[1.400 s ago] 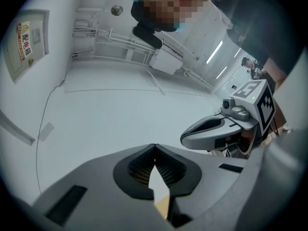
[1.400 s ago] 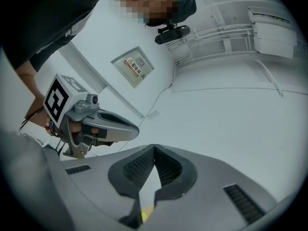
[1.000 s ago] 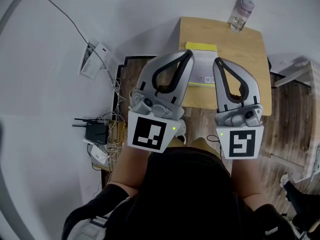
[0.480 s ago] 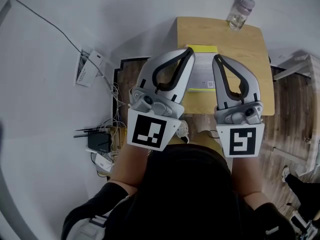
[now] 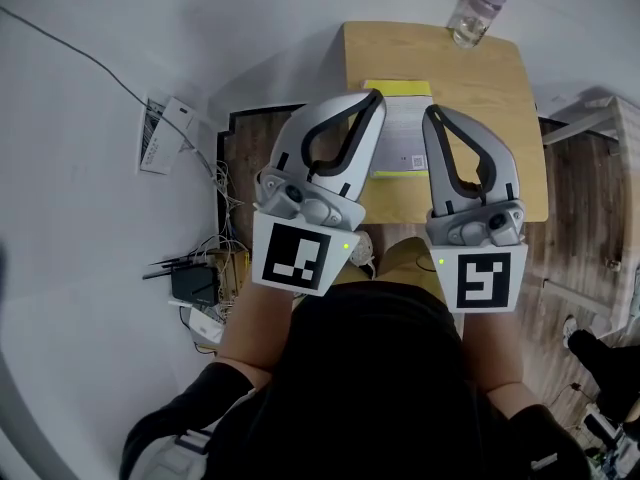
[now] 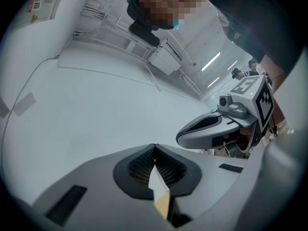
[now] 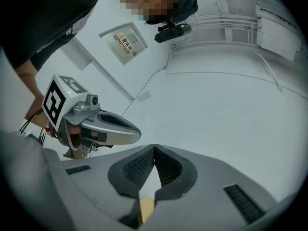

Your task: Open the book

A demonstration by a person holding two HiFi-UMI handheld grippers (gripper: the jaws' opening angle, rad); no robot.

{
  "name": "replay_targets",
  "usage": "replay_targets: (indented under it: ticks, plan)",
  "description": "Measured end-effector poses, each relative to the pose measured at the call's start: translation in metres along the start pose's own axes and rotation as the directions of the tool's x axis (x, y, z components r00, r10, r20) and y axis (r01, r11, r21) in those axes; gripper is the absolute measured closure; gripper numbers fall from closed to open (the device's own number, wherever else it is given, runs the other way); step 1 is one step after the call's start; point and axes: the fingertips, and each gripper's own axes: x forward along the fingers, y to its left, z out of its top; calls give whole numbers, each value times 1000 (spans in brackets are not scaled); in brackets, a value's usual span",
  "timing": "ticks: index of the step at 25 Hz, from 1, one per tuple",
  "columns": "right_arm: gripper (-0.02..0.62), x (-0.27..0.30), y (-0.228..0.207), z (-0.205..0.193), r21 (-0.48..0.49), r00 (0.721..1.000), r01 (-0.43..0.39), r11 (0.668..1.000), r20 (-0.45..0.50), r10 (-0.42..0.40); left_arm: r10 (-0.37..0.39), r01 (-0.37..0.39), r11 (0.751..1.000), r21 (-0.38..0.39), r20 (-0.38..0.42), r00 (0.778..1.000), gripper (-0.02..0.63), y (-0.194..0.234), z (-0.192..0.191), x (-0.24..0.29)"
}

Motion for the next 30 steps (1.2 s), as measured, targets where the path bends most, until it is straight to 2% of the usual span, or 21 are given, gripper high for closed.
replay_targets:
  ticks: [6,17,26,30]
  plan:
    - [568,5,-4,-12,23,1000,1,1000,-18,-1,-3,3,1000,-9,-16,1000,595,-1,-11,7]
    - [567,22,0,-31,50,996,-80,996,-20,81,7,-8,999,-31,-28,1000,595,-3,-31,16]
    - [566,25,15,-54,97,989,-135,986,-50,140,10,-15,997,-73,-75,997,595,-9,-61,11]
    - [567,26,23,-69,126,985,-146,981,-76,156,9,-20,996,-86,-121,993,595,-13,-82,7]
